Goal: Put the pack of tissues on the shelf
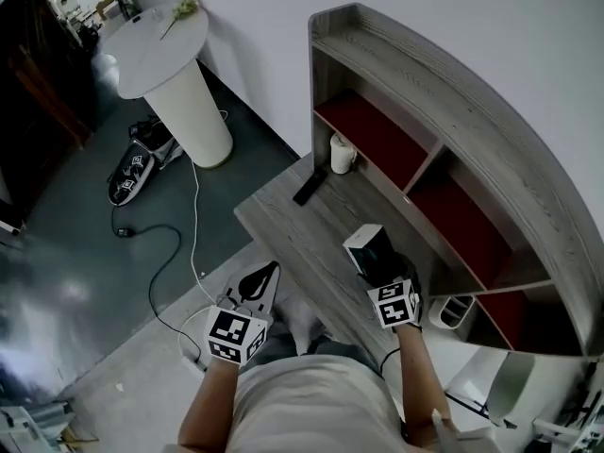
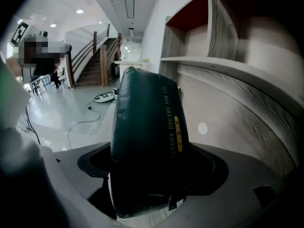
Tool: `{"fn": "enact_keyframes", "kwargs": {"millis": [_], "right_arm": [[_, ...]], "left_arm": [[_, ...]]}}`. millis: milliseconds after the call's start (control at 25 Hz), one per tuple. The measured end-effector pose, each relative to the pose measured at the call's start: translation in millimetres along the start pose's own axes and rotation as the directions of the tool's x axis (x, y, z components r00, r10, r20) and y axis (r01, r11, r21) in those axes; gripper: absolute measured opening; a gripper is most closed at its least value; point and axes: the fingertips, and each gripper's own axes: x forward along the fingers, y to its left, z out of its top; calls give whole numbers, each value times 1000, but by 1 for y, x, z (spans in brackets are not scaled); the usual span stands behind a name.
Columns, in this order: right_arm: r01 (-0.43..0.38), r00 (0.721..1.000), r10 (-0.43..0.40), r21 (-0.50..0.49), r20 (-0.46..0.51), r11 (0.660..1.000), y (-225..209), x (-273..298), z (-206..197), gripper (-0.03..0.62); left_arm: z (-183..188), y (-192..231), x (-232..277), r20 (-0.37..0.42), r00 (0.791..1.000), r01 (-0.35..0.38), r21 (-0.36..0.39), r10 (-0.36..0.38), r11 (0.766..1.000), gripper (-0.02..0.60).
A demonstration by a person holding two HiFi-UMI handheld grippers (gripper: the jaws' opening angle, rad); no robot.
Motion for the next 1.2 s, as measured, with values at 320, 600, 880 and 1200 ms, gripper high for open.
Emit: {"fn": "enact_keyframes", "kwargs": {"millis": [320,600,880,1200], "right_arm": [[36,986,-42,-40,-159,999,-25,70,-24,479],[36,963,-71,-138,-259,990,-35,132,-41,479],[74,941,-124,-168,-314,983,-55,172,-51,480],[108,924,-179,-218,-339,970,-78,191,-51,480]], "left_arm": [[-9,36,12,-44,999,8,4,-8,1000,17],[-21,73,20,-88,996,-12,-2,12,1000,16],[-29,99,25,-113,993,-41,-19,38,999,16],[-40,104,32,-137,989,-55,-49,48,997,17]]}}
